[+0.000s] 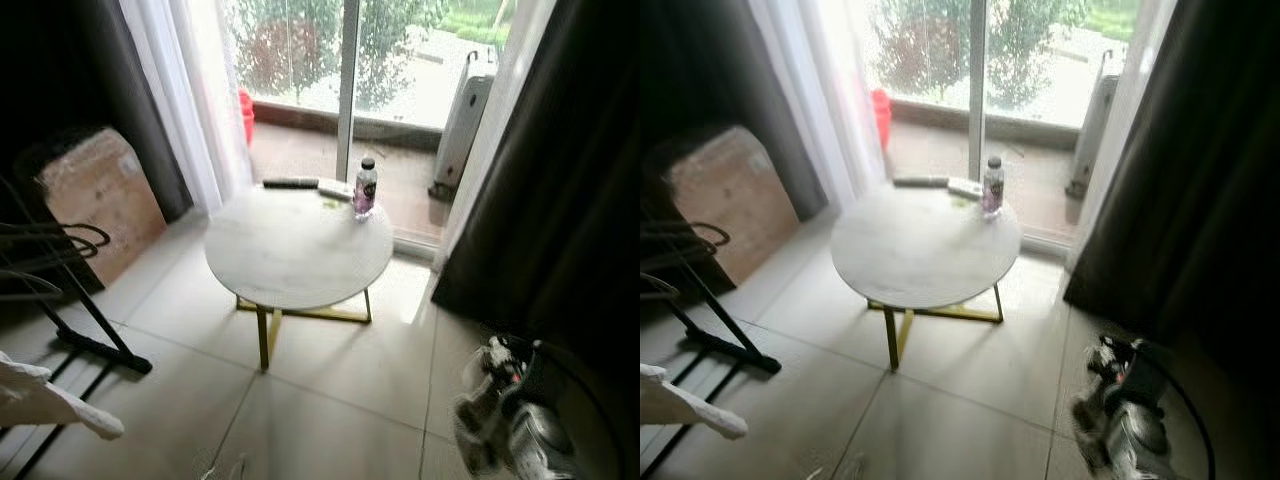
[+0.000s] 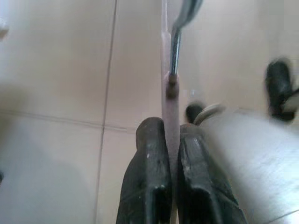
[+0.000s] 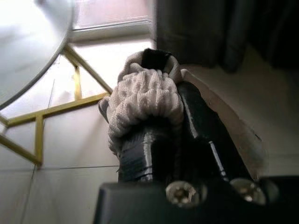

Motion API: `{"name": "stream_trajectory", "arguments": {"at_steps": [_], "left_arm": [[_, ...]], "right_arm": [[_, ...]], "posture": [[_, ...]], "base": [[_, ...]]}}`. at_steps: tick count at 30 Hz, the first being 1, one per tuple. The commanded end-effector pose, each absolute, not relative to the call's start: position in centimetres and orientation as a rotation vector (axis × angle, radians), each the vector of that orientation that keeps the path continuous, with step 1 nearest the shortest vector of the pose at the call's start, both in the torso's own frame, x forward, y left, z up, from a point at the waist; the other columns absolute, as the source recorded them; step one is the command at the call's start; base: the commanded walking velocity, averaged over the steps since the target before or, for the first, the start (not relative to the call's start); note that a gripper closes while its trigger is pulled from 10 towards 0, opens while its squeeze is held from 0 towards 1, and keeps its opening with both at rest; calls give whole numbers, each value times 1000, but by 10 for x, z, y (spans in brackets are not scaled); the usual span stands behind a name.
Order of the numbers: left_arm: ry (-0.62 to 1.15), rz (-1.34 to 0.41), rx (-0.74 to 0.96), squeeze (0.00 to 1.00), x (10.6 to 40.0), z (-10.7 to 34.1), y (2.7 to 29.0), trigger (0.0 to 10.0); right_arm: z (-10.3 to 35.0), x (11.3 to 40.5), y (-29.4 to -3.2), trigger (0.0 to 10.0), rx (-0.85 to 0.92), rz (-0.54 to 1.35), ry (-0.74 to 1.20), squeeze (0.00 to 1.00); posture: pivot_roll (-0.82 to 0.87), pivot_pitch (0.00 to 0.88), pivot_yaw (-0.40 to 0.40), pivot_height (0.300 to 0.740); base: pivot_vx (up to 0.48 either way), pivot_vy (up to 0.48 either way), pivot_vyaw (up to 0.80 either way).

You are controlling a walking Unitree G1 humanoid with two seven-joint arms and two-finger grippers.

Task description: Hang hanger

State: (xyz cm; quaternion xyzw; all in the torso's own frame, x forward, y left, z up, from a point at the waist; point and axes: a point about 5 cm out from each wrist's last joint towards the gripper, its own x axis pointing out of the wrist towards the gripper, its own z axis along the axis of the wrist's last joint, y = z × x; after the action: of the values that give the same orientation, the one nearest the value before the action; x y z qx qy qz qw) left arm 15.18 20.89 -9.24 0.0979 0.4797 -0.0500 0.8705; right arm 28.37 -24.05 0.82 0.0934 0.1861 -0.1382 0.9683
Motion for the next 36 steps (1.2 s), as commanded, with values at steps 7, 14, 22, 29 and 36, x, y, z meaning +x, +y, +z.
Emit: {"name": "stream_trajectory", "arguments": {"at_steps": [7, 14, 22, 29, 36], "left_arm": [[1073, -54, 196, 0, 132, -98, 222, 10000], [1080, -44, 191, 0, 131, -98, 222, 10000], [1079, -43, 202, 0, 132, -97, 225, 10000], [1061, -36, 211, 0, 139, -94, 231, 10000], [1056, -34, 206, 0, 141, -93, 232, 10000]], "right_arm": [[16, 291, -225, 10000, 137, -186, 315, 0], [16, 292, -220, 10000, 139, -145, 311, 0], [14, 291, -217, 10000, 192, -149, 298, 0], [13, 291, -211, 10000, 207, -144, 296, 0], [18, 294, -213, 10000, 168, -120, 271, 0]], "posture": [[-56, 59, 10, 740], [-59, 49, 12, 740], [-53, 31, 40, 740], [-62, 34, 59, 740], [-65, 33, 56, 740]], "base": [[0, 0, 110], [0, 0, 773], [0, 0, 495], [0, 0, 0], [363, 0, 62]]}}
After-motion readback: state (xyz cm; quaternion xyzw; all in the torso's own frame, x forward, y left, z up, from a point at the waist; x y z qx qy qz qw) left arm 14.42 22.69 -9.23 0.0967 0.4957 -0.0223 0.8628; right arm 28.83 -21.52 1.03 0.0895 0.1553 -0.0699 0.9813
